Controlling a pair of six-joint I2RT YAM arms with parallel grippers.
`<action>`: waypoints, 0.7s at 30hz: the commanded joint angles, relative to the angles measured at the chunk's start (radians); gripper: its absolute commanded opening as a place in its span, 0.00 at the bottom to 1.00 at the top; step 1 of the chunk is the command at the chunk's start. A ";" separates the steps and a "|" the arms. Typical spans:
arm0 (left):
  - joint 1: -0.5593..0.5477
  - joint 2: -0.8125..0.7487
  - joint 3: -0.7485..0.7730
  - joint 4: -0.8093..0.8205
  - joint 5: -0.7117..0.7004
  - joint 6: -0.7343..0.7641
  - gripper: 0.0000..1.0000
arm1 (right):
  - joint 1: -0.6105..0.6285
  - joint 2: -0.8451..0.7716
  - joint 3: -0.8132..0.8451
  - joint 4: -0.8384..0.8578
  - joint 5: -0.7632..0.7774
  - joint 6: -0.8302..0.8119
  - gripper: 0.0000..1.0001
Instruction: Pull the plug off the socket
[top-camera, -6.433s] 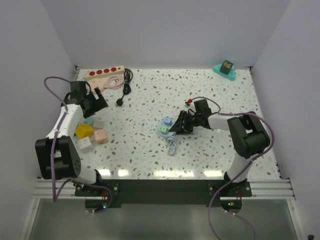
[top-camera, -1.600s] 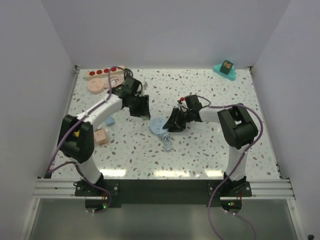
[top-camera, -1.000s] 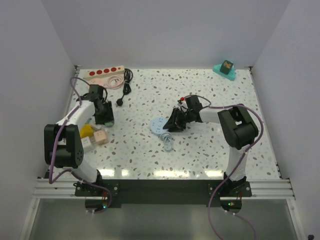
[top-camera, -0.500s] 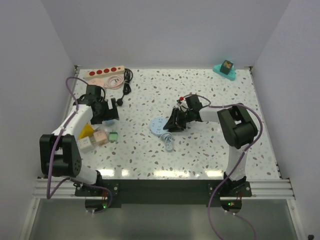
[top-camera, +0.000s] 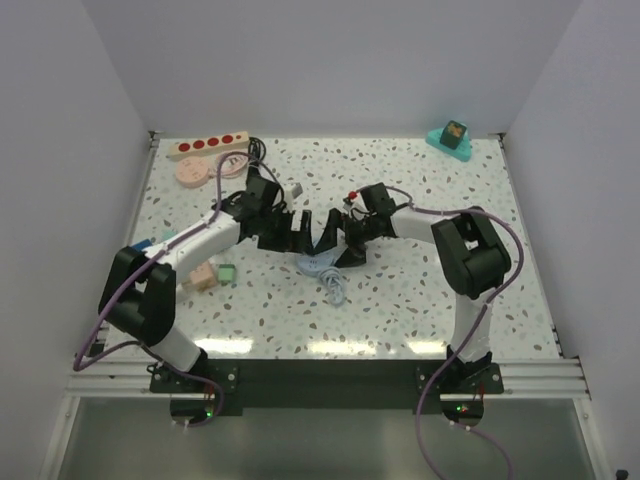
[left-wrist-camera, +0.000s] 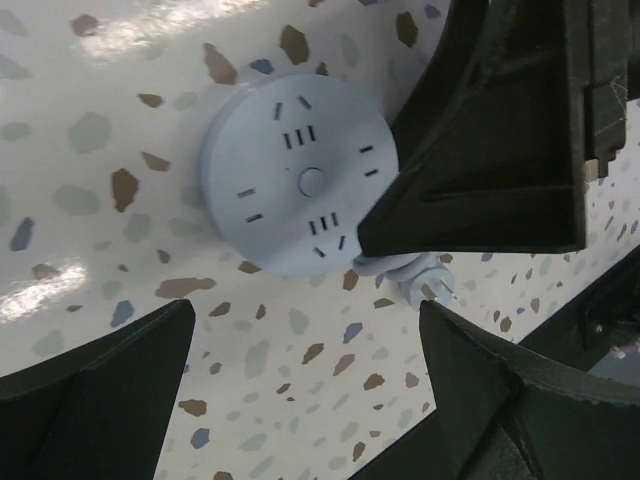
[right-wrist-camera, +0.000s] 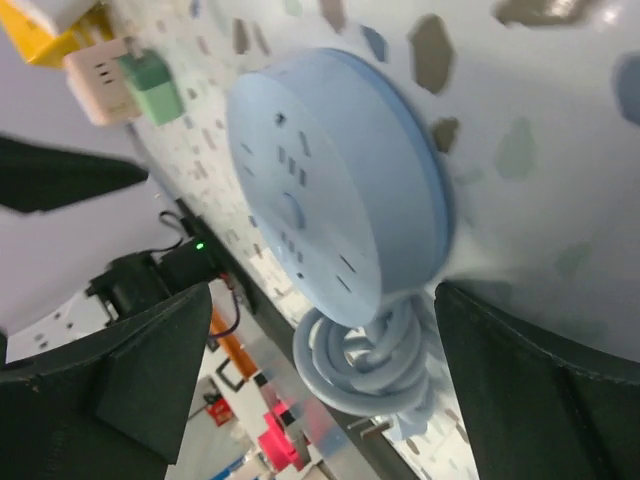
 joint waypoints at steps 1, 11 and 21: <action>-0.079 0.017 0.086 0.058 0.025 -0.035 1.00 | -0.009 -0.038 -0.038 -0.226 0.361 0.005 0.99; -0.288 0.141 0.172 -0.005 -0.105 0.163 1.00 | -0.233 -0.382 -0.052 -0.482 0.789 0.192 0.99; -0.326 0.290 0.221 -0.011 -0.184 0.329 0.99 | -0.276 -0.513 -0.145 -0.475 0.725 0.145 0.99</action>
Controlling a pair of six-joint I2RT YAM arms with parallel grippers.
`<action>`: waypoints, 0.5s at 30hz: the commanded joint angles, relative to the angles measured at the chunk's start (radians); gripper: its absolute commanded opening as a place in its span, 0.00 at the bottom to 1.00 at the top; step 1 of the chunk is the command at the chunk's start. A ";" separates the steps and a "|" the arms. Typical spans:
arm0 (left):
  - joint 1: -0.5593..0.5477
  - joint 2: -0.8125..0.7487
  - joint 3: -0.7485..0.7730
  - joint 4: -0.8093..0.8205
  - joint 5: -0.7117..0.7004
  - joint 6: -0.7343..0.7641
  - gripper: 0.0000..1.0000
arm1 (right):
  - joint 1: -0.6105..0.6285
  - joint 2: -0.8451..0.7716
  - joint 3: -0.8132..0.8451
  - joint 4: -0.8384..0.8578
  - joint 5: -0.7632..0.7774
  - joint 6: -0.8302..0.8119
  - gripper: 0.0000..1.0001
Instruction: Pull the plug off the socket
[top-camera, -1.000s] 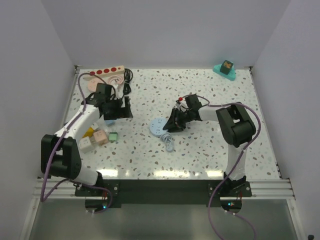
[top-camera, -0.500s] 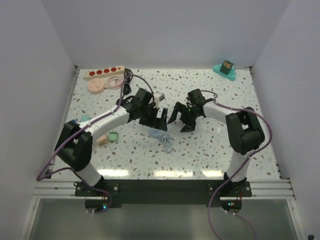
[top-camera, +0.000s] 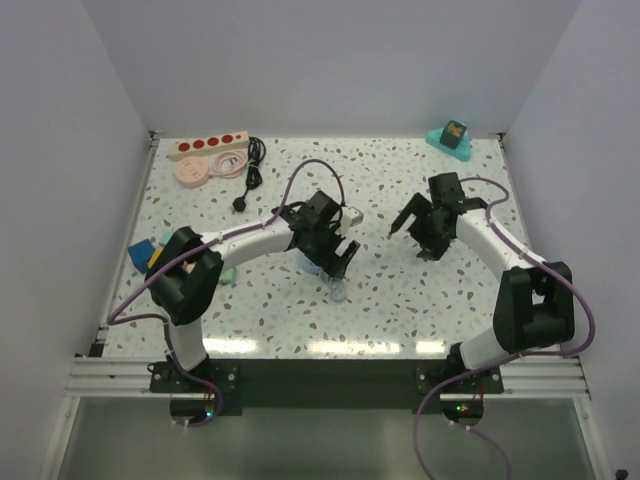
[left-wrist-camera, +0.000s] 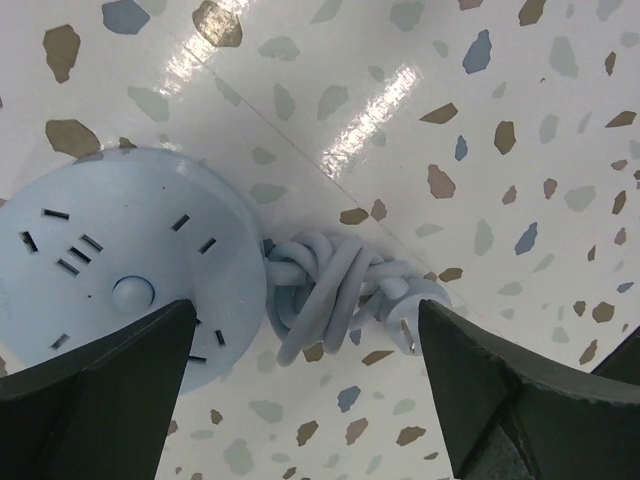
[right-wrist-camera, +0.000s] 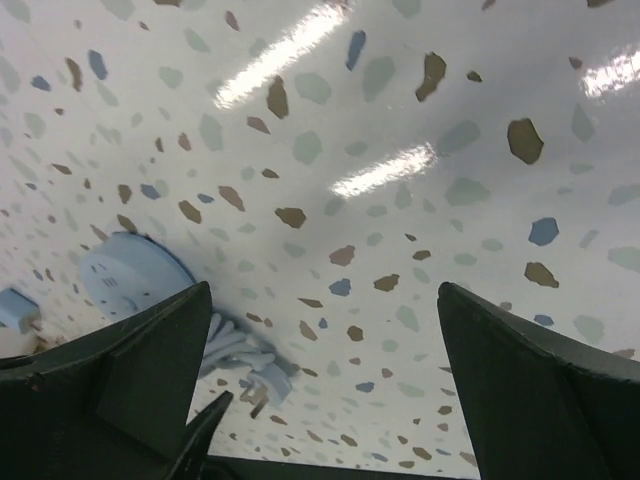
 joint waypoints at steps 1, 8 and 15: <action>-0.011 0.046 0.033 -0.001 -0.044 0.106 0.96 | 0.002 -0.026 -0.063 -0.011 -0.001 -0.004 0.99; -0.044 0.059 0.010 -0.038 0.039 0.123 0.34 | -0.014 -0.020 -0.114 0.017 -0.023 -0.019 0.96; -0.055 0.033 -0.021 -0.057 -0.030 0.098 0.00 | -0.029 0.014 -0.106 0.044 -0.061 -0.028 0.93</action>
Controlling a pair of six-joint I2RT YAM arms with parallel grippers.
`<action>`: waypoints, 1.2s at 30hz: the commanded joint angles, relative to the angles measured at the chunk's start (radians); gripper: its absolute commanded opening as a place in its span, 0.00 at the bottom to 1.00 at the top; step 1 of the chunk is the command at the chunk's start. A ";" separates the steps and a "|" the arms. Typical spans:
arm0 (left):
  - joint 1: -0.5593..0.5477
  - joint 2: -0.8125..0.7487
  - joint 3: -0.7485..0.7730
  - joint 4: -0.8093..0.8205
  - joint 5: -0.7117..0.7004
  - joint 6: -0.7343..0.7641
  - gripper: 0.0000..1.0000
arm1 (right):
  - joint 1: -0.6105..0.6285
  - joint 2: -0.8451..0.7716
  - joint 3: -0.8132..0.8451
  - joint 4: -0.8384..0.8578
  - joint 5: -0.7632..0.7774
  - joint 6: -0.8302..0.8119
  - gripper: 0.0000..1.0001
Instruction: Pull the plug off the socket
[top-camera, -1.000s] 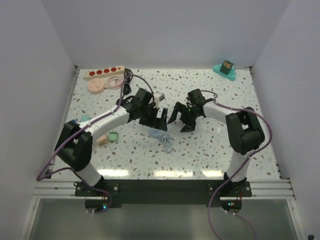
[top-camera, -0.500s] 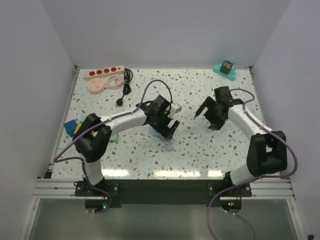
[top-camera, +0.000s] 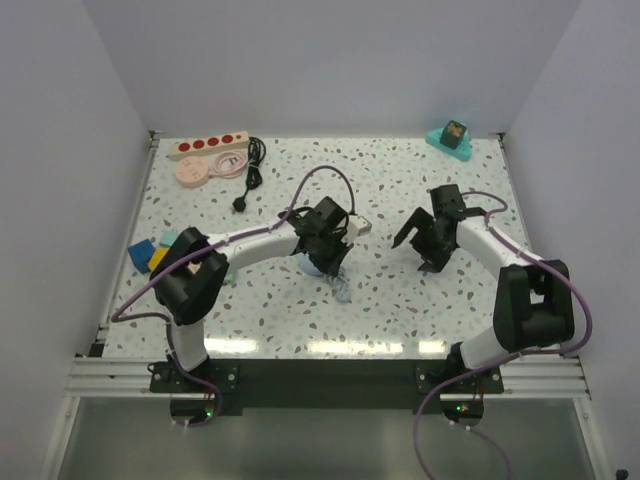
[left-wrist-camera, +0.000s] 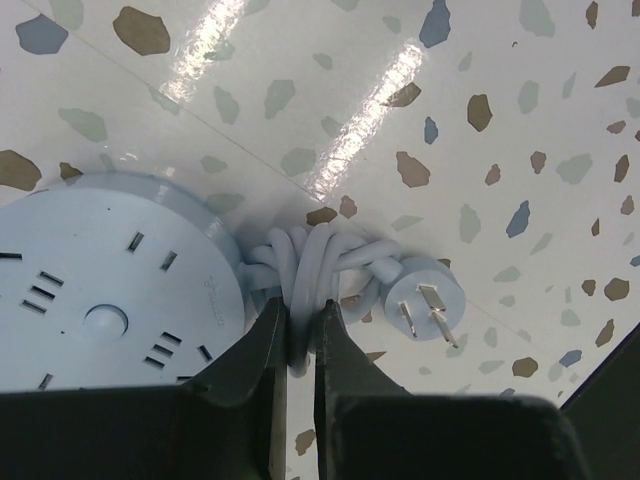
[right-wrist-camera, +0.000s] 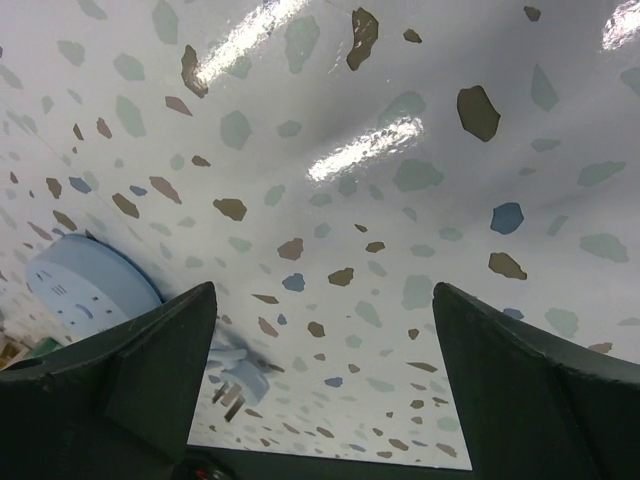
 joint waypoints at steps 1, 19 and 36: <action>-0.008 -0.001 -0.017 -0.061 -0.072 0.002 0.00 | -0.008 0.018 0.011 0.034 -0.032 -0.013 0.92; 0.486 0.154 0.698 -0.212 -0.499 -0.002 0.00 | -0.014 0.163 0.146 0.054 -0.121 -0.062 0.90; 0.800 0.521 0.928 -0.032 -0.307 -0.146 0.00 | -0.089 0.412 0.566 0.091 -0.042 -0.145 0.98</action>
